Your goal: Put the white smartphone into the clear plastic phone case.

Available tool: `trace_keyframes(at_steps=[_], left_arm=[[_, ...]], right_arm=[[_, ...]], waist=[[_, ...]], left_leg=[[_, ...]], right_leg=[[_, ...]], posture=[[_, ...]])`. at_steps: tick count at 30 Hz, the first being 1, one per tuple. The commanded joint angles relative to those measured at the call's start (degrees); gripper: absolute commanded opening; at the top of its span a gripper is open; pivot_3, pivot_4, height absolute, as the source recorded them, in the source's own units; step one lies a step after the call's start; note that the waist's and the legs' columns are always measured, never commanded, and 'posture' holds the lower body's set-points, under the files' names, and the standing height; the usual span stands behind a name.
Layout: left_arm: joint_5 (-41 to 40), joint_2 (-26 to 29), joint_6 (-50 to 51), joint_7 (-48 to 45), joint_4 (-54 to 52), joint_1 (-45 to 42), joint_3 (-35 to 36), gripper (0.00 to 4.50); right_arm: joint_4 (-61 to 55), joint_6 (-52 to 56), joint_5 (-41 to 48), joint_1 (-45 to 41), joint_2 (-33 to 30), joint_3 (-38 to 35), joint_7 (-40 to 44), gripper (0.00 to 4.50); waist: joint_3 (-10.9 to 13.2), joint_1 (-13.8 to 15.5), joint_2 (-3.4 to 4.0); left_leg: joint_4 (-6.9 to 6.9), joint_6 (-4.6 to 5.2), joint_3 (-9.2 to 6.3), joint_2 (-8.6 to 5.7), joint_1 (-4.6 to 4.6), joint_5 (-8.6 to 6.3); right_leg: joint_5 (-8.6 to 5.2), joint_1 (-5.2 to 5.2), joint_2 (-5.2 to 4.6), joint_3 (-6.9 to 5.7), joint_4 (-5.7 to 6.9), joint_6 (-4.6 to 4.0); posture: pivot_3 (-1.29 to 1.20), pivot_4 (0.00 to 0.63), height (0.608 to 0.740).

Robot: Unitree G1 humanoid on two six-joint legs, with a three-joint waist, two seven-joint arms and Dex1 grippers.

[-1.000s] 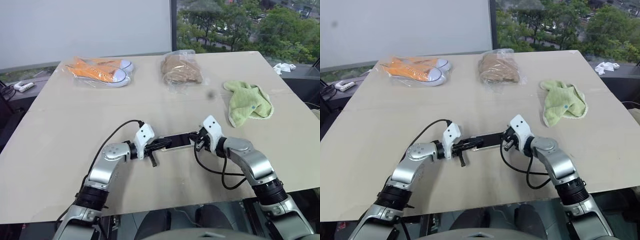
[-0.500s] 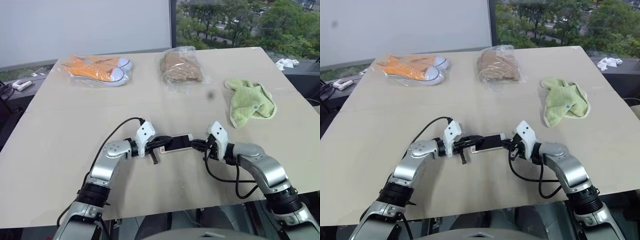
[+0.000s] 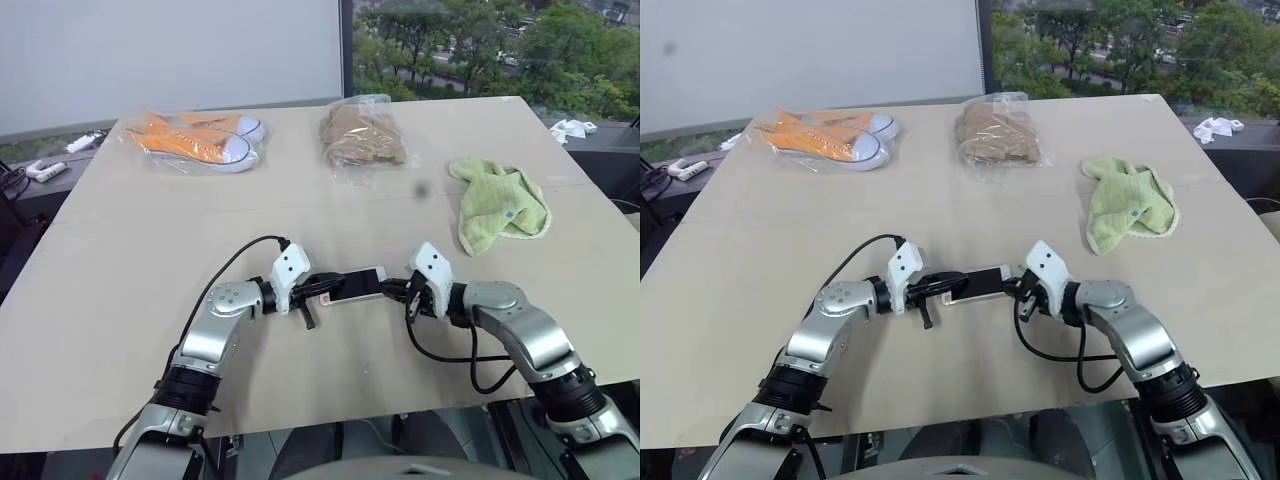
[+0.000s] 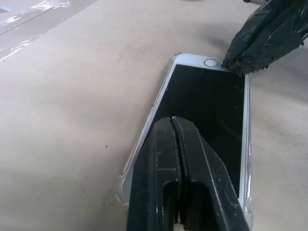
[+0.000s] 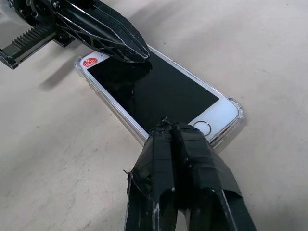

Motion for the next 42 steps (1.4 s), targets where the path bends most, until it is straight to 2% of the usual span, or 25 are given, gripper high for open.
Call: trace_keyframes(at_steps=[1,20,30,35,42], left_arm=[[0.68,0.43,0.56,0.05,-0.06,1.11,-0.21,0.0],[0.6,-0.14,0.69,0.33,-0.62,1.03,-0.47,0.0],[0.59,-0.31,1.09,0.28,-1.25,0.73,-0.81,0.0],[0.65,-0.46,1.07,0.08,-1.17,0.24,-1.06,0.0],[0.67,-0.88,1.23,0.41,-1.6,0.15,-1.07,0.0]], right_arm=[[8.35,6.51,-4.76,3.54,-2.37,6.83,-0.73,0.06],[7.47,4.51,-7.42,3.33,-4.44,9.14,0.23,0.06],[2.3,3.15,-5.05,3.18,-4.59,5.74,0.23,0.06],[0.73,0.13,-4.77,5.74,-8.66,6.12,4.13,0.06],[4.91,-4.95,-5.99,6.93,-14.51,7.3,10.06,0.06]], waist=[[0.0,0.0,0.0],[-0.07,0.2,-0.09],[0.22,0.48,0.03],[0.44,0.74,0.2],[0.46,1.85,0.23]], left_leg=[[0.0,0.0,0.0,0.0,0.0,0.0],[0.03,-0.01,-0.06,0.0,0.05,0.01],[0.03,-0.02,-0.1,0.0,-0.02,0.0],[0.01,-0.02,-0.18,-0.01,-0.08,0.0],[0.01,-0.24,-0.5,-0.07,-0.44,0.13]], right_leg=[[0.0,0.0,0.0,0.0,0.0,0.0],[-0.01,0.1,0.0,-0.04,0.0,0.01],[-0.01,0.09,-0.01,-0.09,-0.06,0.02],[-0.01,0.06,-0.02,-0.17,-0.1,0.02],[0.01,0.05,-0.09,-0.54,-0.61,0.03]], posture=[[0.0,0.15,0.74],[0.0,0.15,0.74],[0.0,0.15,0.74],[0.0,0.15,0.74],[0.0,0.15,0.74]])
